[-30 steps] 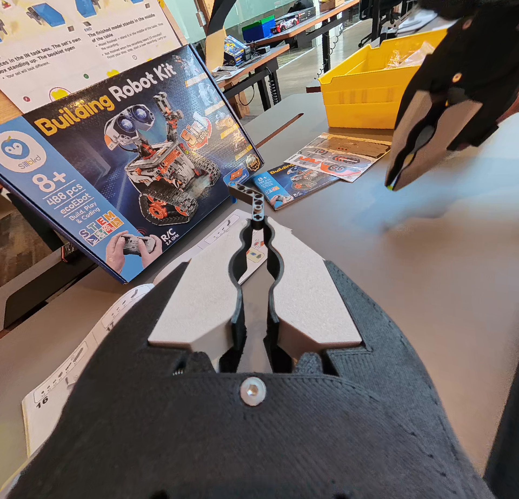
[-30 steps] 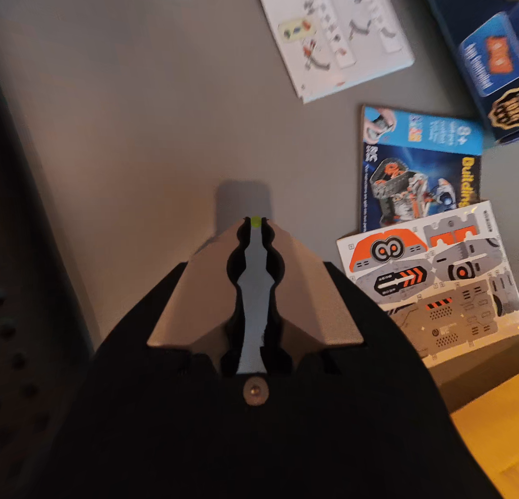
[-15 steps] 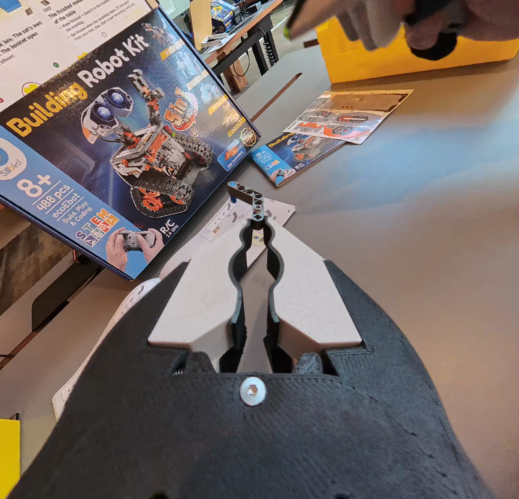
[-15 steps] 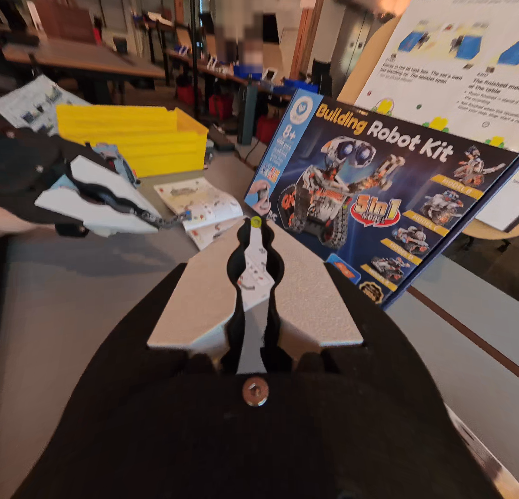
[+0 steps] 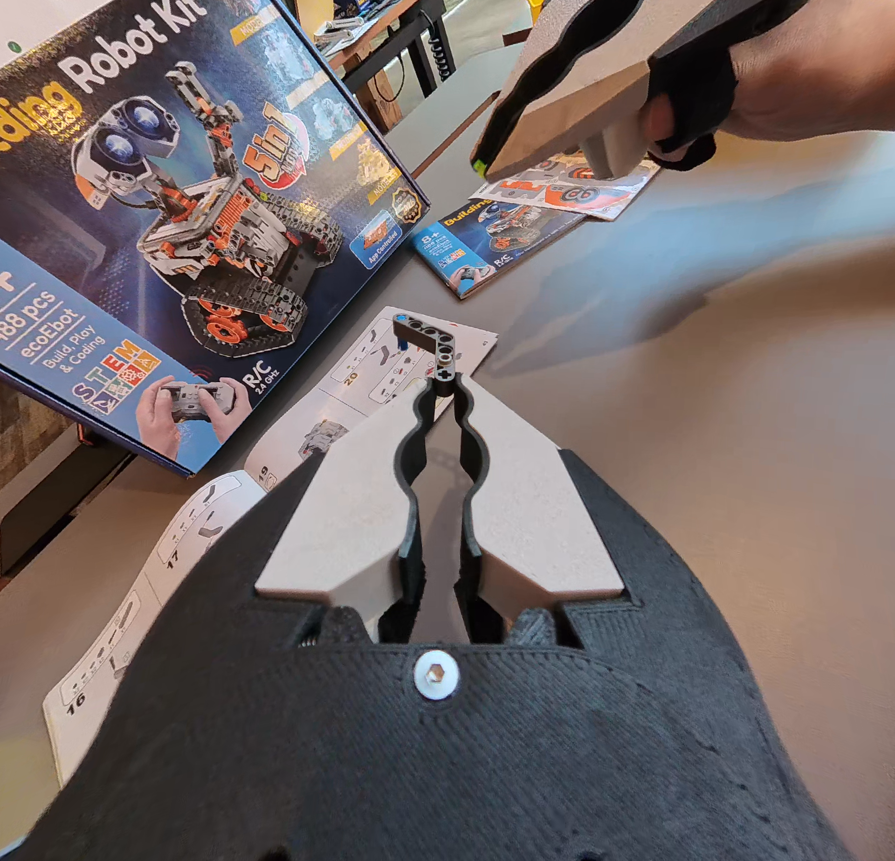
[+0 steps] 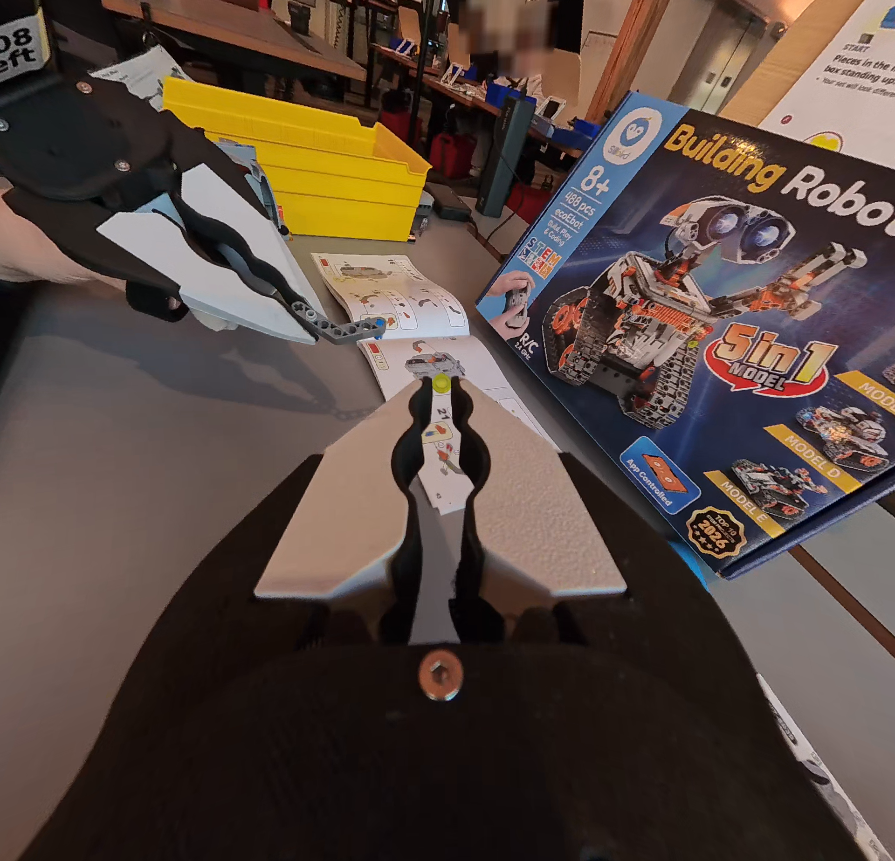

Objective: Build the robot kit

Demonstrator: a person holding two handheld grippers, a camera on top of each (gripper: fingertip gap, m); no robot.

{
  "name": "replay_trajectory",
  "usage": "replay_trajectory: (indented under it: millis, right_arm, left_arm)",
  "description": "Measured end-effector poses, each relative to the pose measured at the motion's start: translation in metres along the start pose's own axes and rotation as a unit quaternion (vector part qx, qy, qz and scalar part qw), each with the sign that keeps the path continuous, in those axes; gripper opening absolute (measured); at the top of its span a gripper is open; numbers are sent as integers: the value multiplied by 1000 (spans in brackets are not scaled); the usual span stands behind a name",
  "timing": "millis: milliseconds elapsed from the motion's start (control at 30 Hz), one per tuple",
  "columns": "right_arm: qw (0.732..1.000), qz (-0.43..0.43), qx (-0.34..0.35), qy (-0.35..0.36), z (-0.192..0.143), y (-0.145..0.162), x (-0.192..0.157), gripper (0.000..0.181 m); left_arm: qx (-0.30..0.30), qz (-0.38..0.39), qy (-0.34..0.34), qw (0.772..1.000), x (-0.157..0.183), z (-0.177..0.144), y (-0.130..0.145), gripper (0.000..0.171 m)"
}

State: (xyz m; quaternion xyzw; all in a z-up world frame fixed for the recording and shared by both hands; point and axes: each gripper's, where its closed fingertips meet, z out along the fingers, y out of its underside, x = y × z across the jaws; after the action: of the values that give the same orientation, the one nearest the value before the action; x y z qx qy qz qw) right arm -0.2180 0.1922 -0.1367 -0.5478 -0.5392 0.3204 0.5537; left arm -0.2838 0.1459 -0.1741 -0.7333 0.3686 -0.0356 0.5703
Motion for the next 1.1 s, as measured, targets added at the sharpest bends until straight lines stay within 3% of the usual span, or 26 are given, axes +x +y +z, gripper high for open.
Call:
replay_trajectory:
  millis: [133,367,633,1100]
  right_arm:
    - [1000,-11,4,-27,-1,-2,-9,7]
    - [994,-56,-2,-94,10,-11,-55,7]
    - [986,-138,-19,-87,21,-10,-78,7]
    - [978,-183,-66,-81,29,2,-88,7]
  left_arm:
    - [4,3,6,1000,2,1,0,5]
    - [19,39,11,999,11,-1,-7,5]
    - [23,112,-3,993,21,-4,-15,5]
    - [-14,137,13,990,35,2,-4,5]
